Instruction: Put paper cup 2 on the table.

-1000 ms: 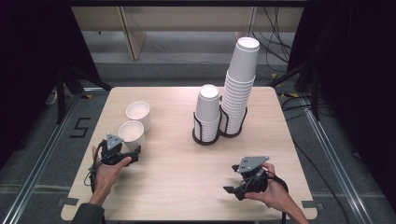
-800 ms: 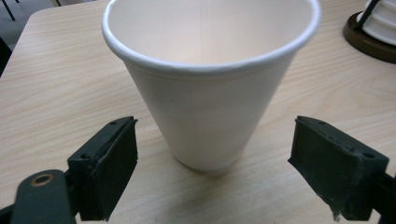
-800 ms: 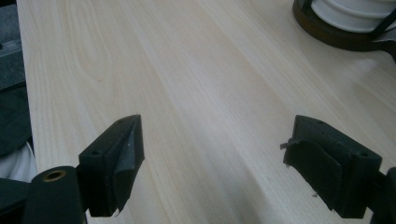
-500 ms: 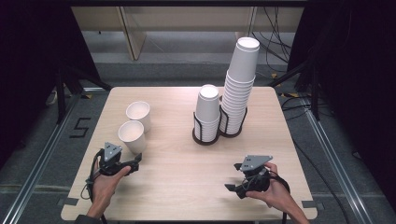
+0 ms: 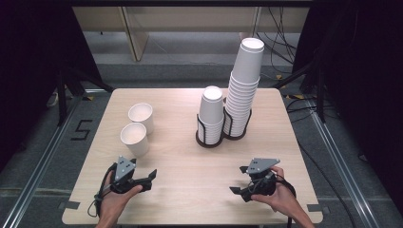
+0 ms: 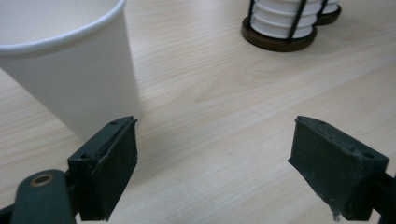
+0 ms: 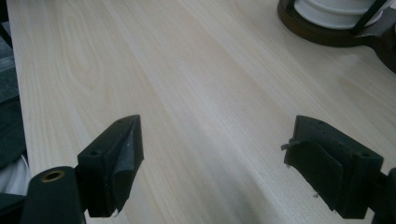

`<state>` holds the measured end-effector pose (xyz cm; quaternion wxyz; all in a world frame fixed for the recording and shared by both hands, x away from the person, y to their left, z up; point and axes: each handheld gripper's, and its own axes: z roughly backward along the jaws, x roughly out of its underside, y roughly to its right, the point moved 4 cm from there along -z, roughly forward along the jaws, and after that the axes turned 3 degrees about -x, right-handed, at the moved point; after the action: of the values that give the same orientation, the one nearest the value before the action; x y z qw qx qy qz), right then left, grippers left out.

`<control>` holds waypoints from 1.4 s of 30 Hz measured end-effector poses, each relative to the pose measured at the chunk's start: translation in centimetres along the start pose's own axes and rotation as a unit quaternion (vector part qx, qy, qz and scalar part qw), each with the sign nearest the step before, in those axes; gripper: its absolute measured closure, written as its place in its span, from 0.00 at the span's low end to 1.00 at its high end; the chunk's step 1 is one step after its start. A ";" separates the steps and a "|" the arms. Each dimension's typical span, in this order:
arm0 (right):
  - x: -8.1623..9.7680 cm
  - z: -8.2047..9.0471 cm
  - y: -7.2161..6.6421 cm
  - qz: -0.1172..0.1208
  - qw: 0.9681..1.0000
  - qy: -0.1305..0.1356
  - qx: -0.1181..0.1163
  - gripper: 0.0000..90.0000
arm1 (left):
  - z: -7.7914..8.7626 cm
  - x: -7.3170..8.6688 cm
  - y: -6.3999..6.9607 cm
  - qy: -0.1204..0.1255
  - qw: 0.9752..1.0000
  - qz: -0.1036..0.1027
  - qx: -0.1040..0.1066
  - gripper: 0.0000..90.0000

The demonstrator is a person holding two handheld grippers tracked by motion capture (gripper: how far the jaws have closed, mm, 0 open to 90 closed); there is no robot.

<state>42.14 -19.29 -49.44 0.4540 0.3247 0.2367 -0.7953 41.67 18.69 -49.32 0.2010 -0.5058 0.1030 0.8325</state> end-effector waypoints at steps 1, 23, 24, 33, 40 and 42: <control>0.0 0.0 0.0 -0.001 1.000 0.001 -0.001 0.20 | 0.1 0.1 0.2 0.000 1.000 0.002 -0.001 0.16; 0.3 0.3 -1.2 0.000 1.000 0.025 -0.013 0.20 | 2.0 1.8 4.0 0.014 0.998 -0.026 0.058 0.16; 0.4 0.3 -1.2 0.003 1.000 0.026 -0.014 0.20 | 2.1 1.9 4.0 0.010 0.998 -0.032 0.060 0.16; 1.1 0.5 -2.1 0.005 0.999 0.029 -0.023 0.19 | 2.9 2.8 5.9 0.005 0.996 -0.020 0.085 0.16; 1.8 0.5 -2.8 0.010 0.999 0.026 -0.028 0.19 | 3.2 3.4 7.6 0.010 0.994 -0.031 0.104 0.16; 2.0 0.5 -3.0 0.008 0.999 0.023 -0.032 0.19 | 3.2 3.7 8.1 0.006 0.994 -0.037 0.104 0.16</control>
<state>38.57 -19.32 -50.26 0.4649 0.3301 0.2697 -0.7760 34.02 13.46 -51.33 0.2832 -0.4903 0.1715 0.8062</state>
